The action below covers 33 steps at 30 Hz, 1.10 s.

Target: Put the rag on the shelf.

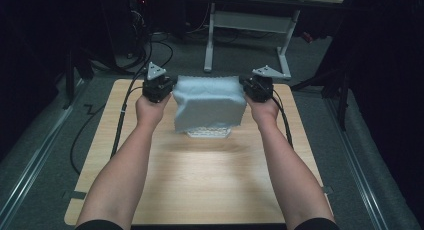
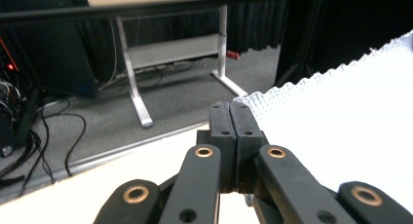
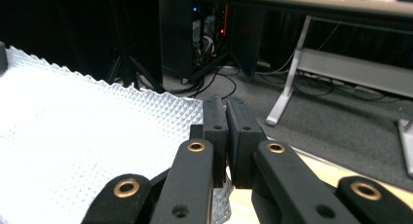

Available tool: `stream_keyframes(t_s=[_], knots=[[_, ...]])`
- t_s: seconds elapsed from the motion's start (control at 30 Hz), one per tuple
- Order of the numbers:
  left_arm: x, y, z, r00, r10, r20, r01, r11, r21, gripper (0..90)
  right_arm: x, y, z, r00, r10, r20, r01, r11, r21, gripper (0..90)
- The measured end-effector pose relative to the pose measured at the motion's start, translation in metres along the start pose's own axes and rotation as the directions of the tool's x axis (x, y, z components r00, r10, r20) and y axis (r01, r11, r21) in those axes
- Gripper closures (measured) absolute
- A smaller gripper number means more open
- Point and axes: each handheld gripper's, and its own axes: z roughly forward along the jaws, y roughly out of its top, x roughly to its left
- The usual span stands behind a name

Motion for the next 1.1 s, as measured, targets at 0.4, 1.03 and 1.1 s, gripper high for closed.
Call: stream_keyframes(t_s=[0.4,1.03,1.1], knots=[[-0.005,-0.045,0.003,0.9961,-0.070,0.054,0.068,0.9969,0.040,90.0,0.003,-0.045,-0.001,0.9996,0.008,-0.028,-0.006,0.9980,0.063,88.1],[-0.012,-0.084,0.004,0.9878,-0.122,0.096,0.115,0.9902,0.079,90.0,0.006,-0.077,0.000,0.9983,0.035,-0.046,-0.030,0.9936,0.109,87.9],[-0.012,-0.086,0.004,0.9875,-0.124,0.098,0.116,0.9896,0.086,90.0,0.007,-0.080,0.001,0.9982,0.038,-0.047,-0.032,0.9931,0.113,87.8]])
